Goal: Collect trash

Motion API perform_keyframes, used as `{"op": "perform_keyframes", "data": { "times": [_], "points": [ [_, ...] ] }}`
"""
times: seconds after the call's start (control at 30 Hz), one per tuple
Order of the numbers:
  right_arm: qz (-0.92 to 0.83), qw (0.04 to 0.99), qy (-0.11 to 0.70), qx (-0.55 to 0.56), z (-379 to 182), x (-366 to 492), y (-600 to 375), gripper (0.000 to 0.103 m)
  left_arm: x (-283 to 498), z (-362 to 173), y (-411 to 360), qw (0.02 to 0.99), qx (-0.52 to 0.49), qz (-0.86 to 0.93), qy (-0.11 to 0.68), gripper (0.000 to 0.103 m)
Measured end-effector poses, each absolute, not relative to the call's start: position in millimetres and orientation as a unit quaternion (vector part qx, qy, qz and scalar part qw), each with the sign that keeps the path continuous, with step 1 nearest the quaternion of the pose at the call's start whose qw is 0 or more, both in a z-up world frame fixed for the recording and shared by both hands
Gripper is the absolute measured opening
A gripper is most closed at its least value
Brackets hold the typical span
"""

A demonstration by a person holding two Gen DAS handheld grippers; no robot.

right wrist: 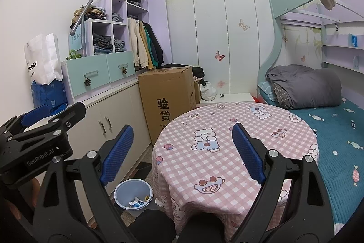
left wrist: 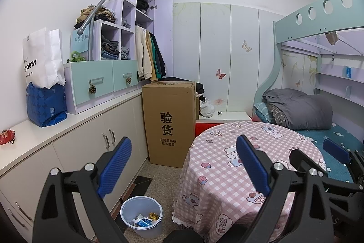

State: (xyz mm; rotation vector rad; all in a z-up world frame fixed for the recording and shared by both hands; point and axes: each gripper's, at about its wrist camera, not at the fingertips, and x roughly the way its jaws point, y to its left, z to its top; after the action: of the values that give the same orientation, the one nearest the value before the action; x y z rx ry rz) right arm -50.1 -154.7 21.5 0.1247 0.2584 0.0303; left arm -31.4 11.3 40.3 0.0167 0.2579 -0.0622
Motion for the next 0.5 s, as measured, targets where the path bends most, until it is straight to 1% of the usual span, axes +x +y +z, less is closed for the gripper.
{"op": "perform_keyframes", "data": {
  "times": [0.5],
  "points": [
    [0.017,0.989,0.133,0.062,19.3,-48.1,-156.5,0.087,-27.9,37.4,18.6,0.990,0.010,-0.033,0.134,0.091]
  ]
}}
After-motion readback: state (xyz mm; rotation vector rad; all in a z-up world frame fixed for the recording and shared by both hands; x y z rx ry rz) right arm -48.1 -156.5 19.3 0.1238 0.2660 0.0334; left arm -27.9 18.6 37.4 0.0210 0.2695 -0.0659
